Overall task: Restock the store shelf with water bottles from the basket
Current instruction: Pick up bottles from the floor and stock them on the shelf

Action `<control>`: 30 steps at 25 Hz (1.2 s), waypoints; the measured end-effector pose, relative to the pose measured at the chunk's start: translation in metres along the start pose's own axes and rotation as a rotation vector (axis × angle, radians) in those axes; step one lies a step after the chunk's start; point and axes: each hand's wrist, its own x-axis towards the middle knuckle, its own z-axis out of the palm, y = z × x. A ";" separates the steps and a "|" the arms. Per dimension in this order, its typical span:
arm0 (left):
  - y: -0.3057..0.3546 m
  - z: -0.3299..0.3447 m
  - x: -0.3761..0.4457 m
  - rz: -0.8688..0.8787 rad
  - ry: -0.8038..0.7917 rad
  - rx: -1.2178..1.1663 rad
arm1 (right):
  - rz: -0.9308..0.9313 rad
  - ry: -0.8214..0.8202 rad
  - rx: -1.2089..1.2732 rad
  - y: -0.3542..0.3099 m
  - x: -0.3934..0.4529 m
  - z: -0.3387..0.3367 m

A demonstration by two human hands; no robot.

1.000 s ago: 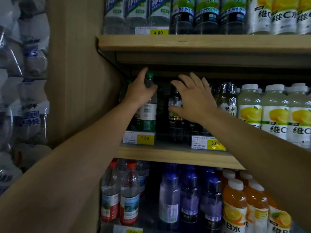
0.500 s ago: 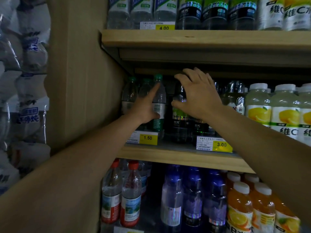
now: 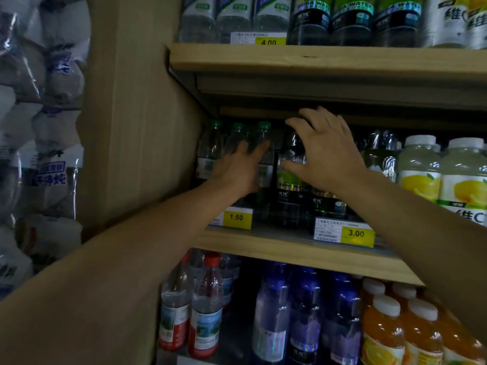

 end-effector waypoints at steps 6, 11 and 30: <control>-0.004 0.010 0.015 0.148 -0.098 0.423 | 0.005 0.002 0.006 0.003 0.003 0.001; -0.005 0.018 0.026 0.154 -0.065 0.552 | 0.008 -0.008 -0.010 0.005 -0.001 0.001; -0.002 -0.029 -0.065 -0.035 0.010 -0.611 | 0.230 -0.170 0.030 -0.029 -0.078 -0.016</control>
